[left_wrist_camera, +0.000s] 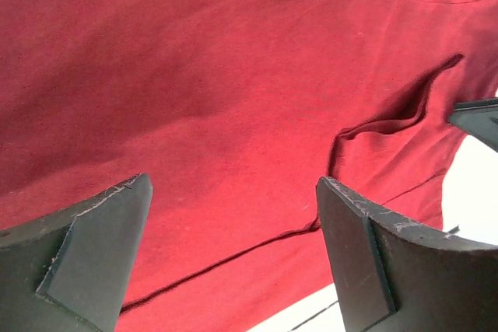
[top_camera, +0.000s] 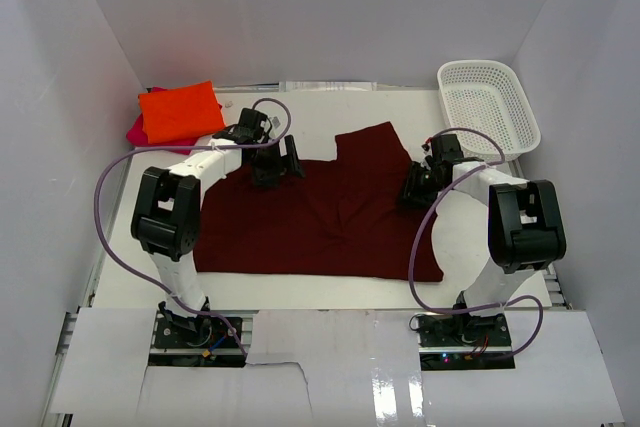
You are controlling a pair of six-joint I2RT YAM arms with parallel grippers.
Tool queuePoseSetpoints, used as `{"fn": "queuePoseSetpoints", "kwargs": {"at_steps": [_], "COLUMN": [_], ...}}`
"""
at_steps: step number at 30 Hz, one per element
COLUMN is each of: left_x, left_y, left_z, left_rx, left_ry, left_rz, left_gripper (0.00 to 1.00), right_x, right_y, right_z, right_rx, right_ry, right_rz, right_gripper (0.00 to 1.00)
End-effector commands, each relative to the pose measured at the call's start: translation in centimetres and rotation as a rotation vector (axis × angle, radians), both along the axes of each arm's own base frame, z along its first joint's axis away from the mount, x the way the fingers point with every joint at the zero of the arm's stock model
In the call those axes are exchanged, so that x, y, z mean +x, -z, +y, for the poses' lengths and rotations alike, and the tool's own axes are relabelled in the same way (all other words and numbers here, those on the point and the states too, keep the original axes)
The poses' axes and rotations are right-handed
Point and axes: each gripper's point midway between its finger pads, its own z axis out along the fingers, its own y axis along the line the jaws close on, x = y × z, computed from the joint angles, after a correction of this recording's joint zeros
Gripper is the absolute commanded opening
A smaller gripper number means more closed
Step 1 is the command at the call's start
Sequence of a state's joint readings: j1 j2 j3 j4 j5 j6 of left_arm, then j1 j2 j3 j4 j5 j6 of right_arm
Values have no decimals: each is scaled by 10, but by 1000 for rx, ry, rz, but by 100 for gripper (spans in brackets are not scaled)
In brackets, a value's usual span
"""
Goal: Fold and stack the t-shirts
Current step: Grap the side of the flattened tshirt furthest away from the robot with both arms
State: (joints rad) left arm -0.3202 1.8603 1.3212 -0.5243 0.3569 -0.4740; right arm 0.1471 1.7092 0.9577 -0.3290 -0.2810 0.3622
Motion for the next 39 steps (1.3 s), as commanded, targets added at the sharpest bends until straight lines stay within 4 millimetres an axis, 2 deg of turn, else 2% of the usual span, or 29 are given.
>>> {"fn": "queuePoseSetpoints", "kwargs": {"at_steps": [1,6,8,11,13,16,17,20,21,25,27,30,31,32,33,34,35,37,38,39], "left_x": [4,9,10,16,21,31,34,50,56,76,92,110,112,118,120,121,123,124,125,126], "left_y": [-5,-1,-2,-4,-8,-18,-23,-40,-44,-58,-64,-64,-61,-63,-53,-49,-48,-40,-39,-38], "left_z": [5,22,29,44,53,64,65,77,86,106,116,130,132,133,135,136,137,140,141,143], "left_rx": [28,94,99,128,149,144,138,138,140,135,145,179,183,181,192,199,203,222,229,236], "left_ry": [-1,-74,-106,-150,-180,-215,-223,-266,-288,-339,-369,-408,-410,-421,-427,-431,-438,-445,-446,-444], "left_rz": [-21,5,13,13,1,-20,-30,-66,-75,-82,-104,-108,-102,-106,-86,-79,-76,-64,-63,-66], "left_gripper": [98,98,98,98,98,98,98,98,98,98,98,98,95,93,93,93,93,94,95,95], "right_x": [-35,-47,-51,-59,-54,-30,-11,9,21,45,59,86,103,112,120,135,142,161,170,177], "right_y": [32,35,36,38,31,6,-12,-34,-52,-80,-91,-88,-93,-76,-71,-77,-58,-58,-48,-47], "right_z": [-48,-58,-68,-69,-68,-61,-59,-59,-58,-52,-44,-44,-43,-44,-44,-43,-43,-37,-34,-34], "right_rx": [-244,-293,-345,-347,-340,-305,-298,-313,-316,-293,-255,-266,-263,-269,-274,-272,-276,-245,-238,-238], "right_ry": [78,94,113,108,109,102,102,74,72,60,53,61,66,60,56,61,53,34,26,26], "right_rz": [147,183,190,200,174,86,27,-4,-27,-78,-117,-185,-229,-199,-196,-217,-183,-214,-218,-227], "right_gripper": [44,45,45,46,47,49,51,50,51,51,52,52,52,52,52,52,52,52,52,52]}}
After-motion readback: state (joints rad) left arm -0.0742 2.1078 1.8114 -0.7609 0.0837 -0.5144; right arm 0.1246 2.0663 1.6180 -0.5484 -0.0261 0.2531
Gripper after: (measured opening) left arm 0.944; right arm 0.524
